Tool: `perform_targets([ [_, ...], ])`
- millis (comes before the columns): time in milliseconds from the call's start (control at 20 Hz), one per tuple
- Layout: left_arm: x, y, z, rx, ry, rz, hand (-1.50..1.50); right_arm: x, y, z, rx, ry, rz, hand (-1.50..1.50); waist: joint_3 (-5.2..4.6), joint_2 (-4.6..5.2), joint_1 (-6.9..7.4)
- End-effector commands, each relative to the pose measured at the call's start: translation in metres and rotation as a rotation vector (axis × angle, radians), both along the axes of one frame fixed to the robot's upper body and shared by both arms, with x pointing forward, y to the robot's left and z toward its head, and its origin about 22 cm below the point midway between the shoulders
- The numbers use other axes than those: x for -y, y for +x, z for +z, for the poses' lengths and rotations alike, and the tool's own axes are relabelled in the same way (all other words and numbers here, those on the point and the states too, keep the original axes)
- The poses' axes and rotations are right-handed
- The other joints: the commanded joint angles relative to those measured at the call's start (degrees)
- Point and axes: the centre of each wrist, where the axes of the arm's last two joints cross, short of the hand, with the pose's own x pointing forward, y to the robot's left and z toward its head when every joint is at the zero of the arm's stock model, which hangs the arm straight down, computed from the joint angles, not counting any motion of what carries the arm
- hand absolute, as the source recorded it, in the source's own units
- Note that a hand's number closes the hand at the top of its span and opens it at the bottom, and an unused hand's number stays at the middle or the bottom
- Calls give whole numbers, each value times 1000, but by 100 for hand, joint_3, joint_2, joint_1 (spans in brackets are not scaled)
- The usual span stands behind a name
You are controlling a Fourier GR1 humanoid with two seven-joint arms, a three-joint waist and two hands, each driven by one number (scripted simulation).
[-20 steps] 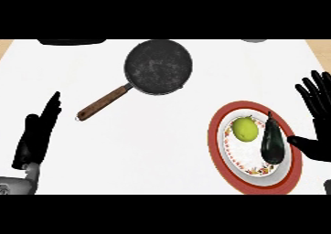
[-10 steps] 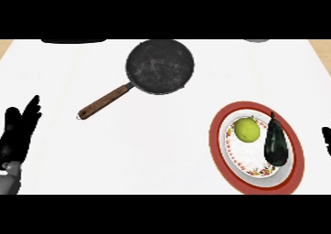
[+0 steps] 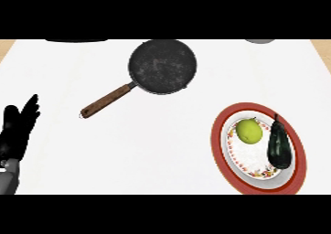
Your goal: Pick the eggplant from the plate and place it in the pan
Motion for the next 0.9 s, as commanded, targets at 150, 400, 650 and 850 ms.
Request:
perform_targets([
  [150, 7, 2, 1, 2, 17, -20, 0, 19, 23, 77, -345, -322, 215, -150, -1, 6, 121],
  [400, 13, 5, -10, 0, -16, -43, 0, -12, 57, 88, -502, -405, 335, -150, 2, 27, 186],
  [650, 8, 0, 9, -13, -9, -23, 0, -36, 65, 84, -613, -484, 455, -150, 9, -19, 101],
  [850, -10, -1, -8, -9, 5, -6, 0, -53, 78, 61, -650, -454, 513, -150, 8, -5, 56],
])
